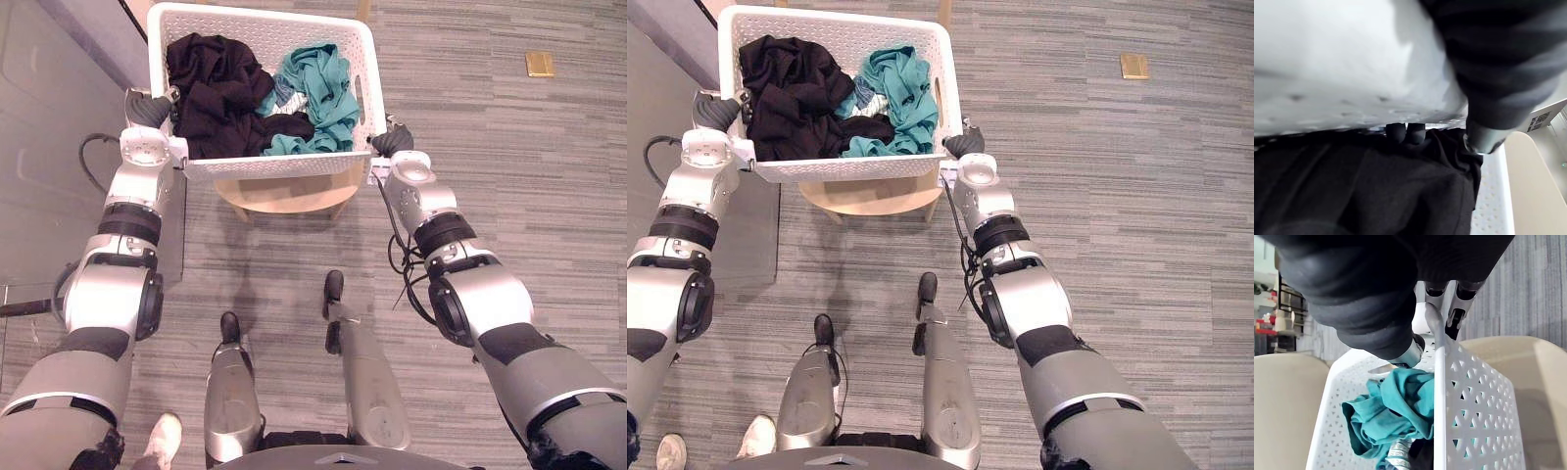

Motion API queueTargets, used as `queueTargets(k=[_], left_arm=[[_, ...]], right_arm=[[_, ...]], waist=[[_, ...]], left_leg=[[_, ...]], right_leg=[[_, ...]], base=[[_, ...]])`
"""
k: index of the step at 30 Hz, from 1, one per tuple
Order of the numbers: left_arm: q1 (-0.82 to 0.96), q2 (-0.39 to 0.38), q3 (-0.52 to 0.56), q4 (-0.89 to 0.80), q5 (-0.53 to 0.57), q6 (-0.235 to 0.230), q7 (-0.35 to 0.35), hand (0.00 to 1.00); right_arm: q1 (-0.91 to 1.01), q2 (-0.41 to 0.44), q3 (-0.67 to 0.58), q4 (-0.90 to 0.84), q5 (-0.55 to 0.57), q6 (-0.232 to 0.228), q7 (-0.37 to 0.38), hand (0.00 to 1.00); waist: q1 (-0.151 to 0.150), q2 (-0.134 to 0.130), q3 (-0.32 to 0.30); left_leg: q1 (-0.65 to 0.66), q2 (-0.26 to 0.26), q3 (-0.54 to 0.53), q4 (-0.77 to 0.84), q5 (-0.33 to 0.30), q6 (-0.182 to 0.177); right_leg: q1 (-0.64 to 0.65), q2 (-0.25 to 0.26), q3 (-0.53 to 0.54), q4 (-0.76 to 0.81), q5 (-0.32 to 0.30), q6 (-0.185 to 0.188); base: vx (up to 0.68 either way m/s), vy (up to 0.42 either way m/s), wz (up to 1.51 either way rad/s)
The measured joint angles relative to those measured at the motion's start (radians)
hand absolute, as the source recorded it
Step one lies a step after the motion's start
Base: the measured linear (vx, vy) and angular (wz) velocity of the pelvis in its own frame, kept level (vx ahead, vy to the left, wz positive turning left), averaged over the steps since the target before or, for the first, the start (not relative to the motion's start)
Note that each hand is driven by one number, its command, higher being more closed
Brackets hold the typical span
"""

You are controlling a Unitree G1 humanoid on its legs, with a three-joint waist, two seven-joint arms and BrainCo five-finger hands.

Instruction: Pick up the laundry basket with both hands and put the clothes into the washing machine.

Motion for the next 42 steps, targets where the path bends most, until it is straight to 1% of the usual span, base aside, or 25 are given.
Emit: queueTargets(k=[1,3,6,8,12,16,20,25,28,31,33,36,39,40,42], left_arm=[[-0.003,-0.001,0.002,0.006,0.0,-0.001,0.002,0.0],[-0.009,-0.005,0.009,0.021,0.0,-0.022,0.013,0.0],[-0.021,-0.024,0.013,0.047,-0.003,-0.024,0.016,0.0],[-0.027,-0.035,0.018,0.047,-0.018,-0.035,0.017,0.0],[-0.037,-0.048,0.02,0.053,-0.037,-0.036,0.009,0.0],[-0.072,-0.059,0.028,0.068,-0.037,-0.036,0.008,0.0],[-0.078,-0.056,0.028,0.071,-0.037,-0.036,0.007,0.0],[-0.078,-0.037,0.017,0.083,-0.037,-0.036,-0.016,0.0],[-0.077,-0.019,0.017,0.102,-0.036,-0.038,-0.025,0.0],[-0.068,-0.001,0.017,0.103,-0.036,-0.05,-0.03,0.0],[-0.045,0.014,0.019,0.103,-0.036,-0.061,-0.03,0.0],[0.022,0.016,0.022,0.103,-0.034,-0.062,-0.032,0.0],[0.07,0.016,0.031,0.102,-0.034,-0.062,-0.033,0.0],[0.099,0.017,0.052,0.091,-0.034,-0.062,-0.034,0.0],[0.138,0.019,0.057,0.061,-0.034,-0.061,-0.035,0.0]], right_arm=[[0.0,0.0,-0.007,0.001,0.0,0.0,0.0,0.0],[-0.015,-0.002,-0.017,0.011,0.001,-0.002,0.001,0.0],[-0.071,0.007,-0.02,0.034,0.024,-0.022,0.002,0.0],[-0.099,0.008,-0.026,0.034,0.034,-0.04,0.007,0.0],[-0.114,0.011,-0.025,0.034,0.035,-0.061,0.012,0.0],[-0.114,0.008,-0.024,0.036,0.041,-0.062,0.033,0.0],[-0.114,0.008,-0.009,0.038,0.041,-0.063,0.034,0.0],[-0.107,0.005,0.009,0.037,0.025,-0.063,0.044,0.0],[-0.083,0.001,0.045,0.037,0.02,-0.062,0.052,0.0],[-0.046,-0.001,0.044,0.038,0.02,-0.062,0.053,0.0],[-0.024,-0.003,0.042,0.038,0.02,-0.062,0.054,0.0],[-0.003,-0.005,0.04,0.07,0.019,-0.059,0.056,0.0],[0.023,-0.012,0.034,0.066,0.002,-0.059,0.067,0.0],[0.038,-0.011,0.035,0.063,0.0,-0.059,0.076,0.0],[0.064,-0.013,0.036,0.04,0.0,-0.059,0.076,0.0]], waist=[[0.0,0.0,0.0],[0.0,0.0,0.0],[-0.001,0.001,0.0],[-0.001,0.001,0.001],[0.002,0.002,0.001],[0.004,0.01,0.005],[0.003,0.021,0.011],[0.004,0.021,0.011],[0.004,0.021,0.011],[0.003,0.021,0.011],[0.001,0.021,0.011],[0.001,0.028,0.014],[0.004,0.034,0.016],[0.004,0.035,0.016],[0.004,0.036,0.016]], left_leg=[[-0.001,0.0,0.0,0.0,0.0,0.0],[-0.005,-0.003,0.0,0.001,0.0,0.0],[-0.007,-0.004,-0.001,0.006,0.0,0.0],[-0.015,-0.003,-0.008,0.016,0.0,0.0],[-0.018,-0.003,-0.014,0.018,0.0,0.0],[-0.029,-0.004,-0.015,0.02,0.001,0.001],[-0.037,-0.007,-0.015,0.019,0.001,0.001],[-0.038,-0.007,-0.014,0.019,0.001,0.001],[-0.036,-0.007,-0.013,0.02,0.001,0.001],[-0.029,-0.008,-0.014,0.022,0.001,0.001],[-0.024,-0.009,-0.014,0.024,0.001,0.001],[-0.003,-0.01,-0.013,0.023,0.0,0.002],[0.006,-0.01,-0.014,0.02,0.001,0.002],[0.006,-0.011,-0.014,0.019,0.001,0.002],[0.007,-0.011,-0.015,0.019,0.003,0.002]], right_leg=[[-0.001,-0.001,0.0,0.0,0.0,0.0],[-0.004,-0.003,0.0,0.0,0.0,0.0],[-0.004,-0.004,0.0,0.0,0.0,0.0],[-0.004,-0.004,-0.001,0.0,0.0,0.0],[-0.004,-0.005,-0.002,-0.001,0.002,0.001],[-0.004,-0.004,-0.004,-0.021,0.016,0.003],[-0.006,-0.004,-0.003,-0.037,0.027,0.004],[-0.008,-0.005,-0.003,-0.037,0.027,0.004],[-0.007,-0.005,-0.002,-0.036,0.027,0.004],[0.003,-0.006,-0.002,-0.035,0.027,0.004],[0.006,-0.007,0.0,-0.032,0.027,0.004],[0.025,-0.007,0.003,-0.032,0.026,0.005],[0.033,-0.007,0.003,-0.032,0.022,0.009],[0.033,-0.007,0.003,-0.032,0.02,0.012],[0.035,-0.008,0.002,-0.032,0.02,0.012]], base=[[0.03,0.012,0.01],[0.04,0.018,0.01],[0.0,0.0,0.0],[-0.01,-0.012,0.05],[-0.01,-0.01,0.02],[0.0,0.0,0.0],[0.02,0.0,-0.01],[0.04,-0.004,0.0],[0.01,-0.002,0.0],[0.0,0.0,0.0],[0.0,0.0,0.0],[0.0,0.0,0.0],[0.0,0.0,0.0],[0.0,0.0,0.0],[0.0,0.0,0.0]])
